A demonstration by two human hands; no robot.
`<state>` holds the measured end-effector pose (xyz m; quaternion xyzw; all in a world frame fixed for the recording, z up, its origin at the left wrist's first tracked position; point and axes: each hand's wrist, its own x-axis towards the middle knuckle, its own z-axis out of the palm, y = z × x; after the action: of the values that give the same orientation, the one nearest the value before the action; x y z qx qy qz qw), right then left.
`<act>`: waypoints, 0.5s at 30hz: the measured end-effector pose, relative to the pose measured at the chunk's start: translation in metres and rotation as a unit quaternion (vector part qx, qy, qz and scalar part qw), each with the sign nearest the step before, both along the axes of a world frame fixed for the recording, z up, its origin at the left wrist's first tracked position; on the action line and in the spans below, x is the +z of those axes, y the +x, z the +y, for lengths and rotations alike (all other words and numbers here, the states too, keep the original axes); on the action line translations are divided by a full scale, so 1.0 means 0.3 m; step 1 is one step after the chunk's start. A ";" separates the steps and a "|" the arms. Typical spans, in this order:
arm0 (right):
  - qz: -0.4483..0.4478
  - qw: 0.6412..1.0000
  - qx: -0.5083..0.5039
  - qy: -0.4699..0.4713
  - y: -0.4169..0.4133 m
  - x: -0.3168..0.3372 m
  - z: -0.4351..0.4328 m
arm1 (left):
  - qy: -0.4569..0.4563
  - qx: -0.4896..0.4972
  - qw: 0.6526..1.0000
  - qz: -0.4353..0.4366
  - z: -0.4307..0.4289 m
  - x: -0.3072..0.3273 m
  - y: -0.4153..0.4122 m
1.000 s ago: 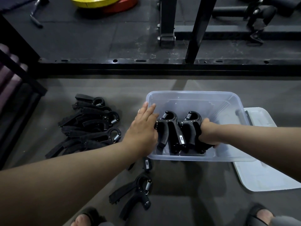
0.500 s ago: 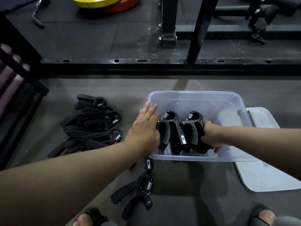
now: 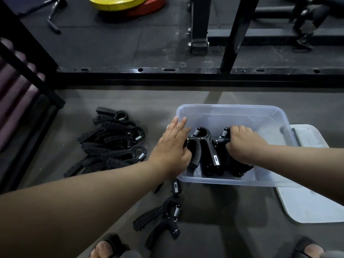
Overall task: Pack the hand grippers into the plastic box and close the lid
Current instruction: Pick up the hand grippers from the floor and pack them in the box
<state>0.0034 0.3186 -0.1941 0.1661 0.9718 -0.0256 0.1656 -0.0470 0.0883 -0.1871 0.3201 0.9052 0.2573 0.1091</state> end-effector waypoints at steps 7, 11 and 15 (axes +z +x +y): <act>0.162 0.978 0.097 -0.085 -0.081 0.011 -0.129 | 0.008 -0.078 0.996 0.046 -0.088 -0.030 -0.062; 0.204 0.957 0.132 -0.160 -0.160 0.030 -0.255 | 0.029 -0.029 0.999 0.021 -0.141 -0.044 -0.105; 0.207 0.946 0.152 -0.196 -0.208 0.040 -0.407 | -0.030 0.095 0.995 -0.002 -0.191 -0.080 -0.188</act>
<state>-0.0591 0.1964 -0.1822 -0.0284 0.9742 -0.2237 -0.0081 -0.1034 0.0310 -0.2111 0.2289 0.9387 0.2394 0.0958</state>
